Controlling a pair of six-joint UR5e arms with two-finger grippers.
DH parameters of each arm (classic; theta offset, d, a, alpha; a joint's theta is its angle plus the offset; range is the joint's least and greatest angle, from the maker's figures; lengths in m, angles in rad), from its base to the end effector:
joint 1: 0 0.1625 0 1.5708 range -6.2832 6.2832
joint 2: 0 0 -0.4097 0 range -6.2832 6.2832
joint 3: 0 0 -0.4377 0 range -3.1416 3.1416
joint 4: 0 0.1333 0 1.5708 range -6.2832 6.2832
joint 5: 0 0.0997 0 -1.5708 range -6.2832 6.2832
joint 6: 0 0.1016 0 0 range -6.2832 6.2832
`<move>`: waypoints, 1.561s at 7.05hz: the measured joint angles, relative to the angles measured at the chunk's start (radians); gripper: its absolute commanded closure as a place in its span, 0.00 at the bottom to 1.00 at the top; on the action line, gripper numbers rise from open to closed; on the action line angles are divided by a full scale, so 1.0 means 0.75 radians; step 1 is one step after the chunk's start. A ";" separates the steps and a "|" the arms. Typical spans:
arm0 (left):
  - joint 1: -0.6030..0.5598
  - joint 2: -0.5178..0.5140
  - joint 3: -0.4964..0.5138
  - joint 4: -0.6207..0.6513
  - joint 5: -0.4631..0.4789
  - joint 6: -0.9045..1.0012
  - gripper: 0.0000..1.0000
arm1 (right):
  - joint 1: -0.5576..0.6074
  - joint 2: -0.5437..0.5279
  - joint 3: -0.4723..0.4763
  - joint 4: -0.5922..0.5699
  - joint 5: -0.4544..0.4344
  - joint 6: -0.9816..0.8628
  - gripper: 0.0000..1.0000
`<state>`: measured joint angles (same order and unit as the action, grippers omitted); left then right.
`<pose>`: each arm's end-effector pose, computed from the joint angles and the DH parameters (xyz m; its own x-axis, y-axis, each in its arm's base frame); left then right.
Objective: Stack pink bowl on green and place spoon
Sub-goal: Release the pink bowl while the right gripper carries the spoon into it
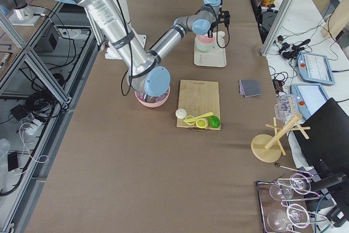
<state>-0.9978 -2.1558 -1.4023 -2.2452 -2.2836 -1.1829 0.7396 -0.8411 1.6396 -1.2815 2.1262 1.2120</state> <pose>0.3454 -0.6587 0.2740 0.3532 -0.0196 -0.9353 0.2027 0.9776 0.0560 -0.4643 -0.5316 0.1062 0.4012 -0.0378 0.9152 -0.0927 0.9923 0.0817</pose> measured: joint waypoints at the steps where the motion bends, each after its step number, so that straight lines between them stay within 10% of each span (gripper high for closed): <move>1: -0.004 0.009 0.000 -0.001 -0.003 0.007 0.01 | -0.054 0.014 -0.009 0.000 -0.038 0.020 1.00; 3: -0.003 0.013 0.001 -0.002 -0.005 0.004 0.01 | -0.114 0.032 -0.048 0.004 -0.111 0.025 1.00; 4: -0.002 0.014 0.003 -0.001 -0.004 0.004 0.01 | -0.137 0.062 -0.089 0.006 -0.152 0.025 0.83; 5: -0.002 0.015 0.005 -0.001 -0.004 0.006 0.01 | -0.149 0.091 -0.127 0.007 -0.173 0.024 0.02; 11: -0.007 0.006 0.002 0.001 -0.003 0.000 0.01 | -0.094 0.085 -0.164 -0.002 -0.184 0.015 0.00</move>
<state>-1.0029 -2.1515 -1.4009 -2.2444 -2.2860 -1.1833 0.6688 -0.7774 1.5163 -1.2830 1.9886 1.2230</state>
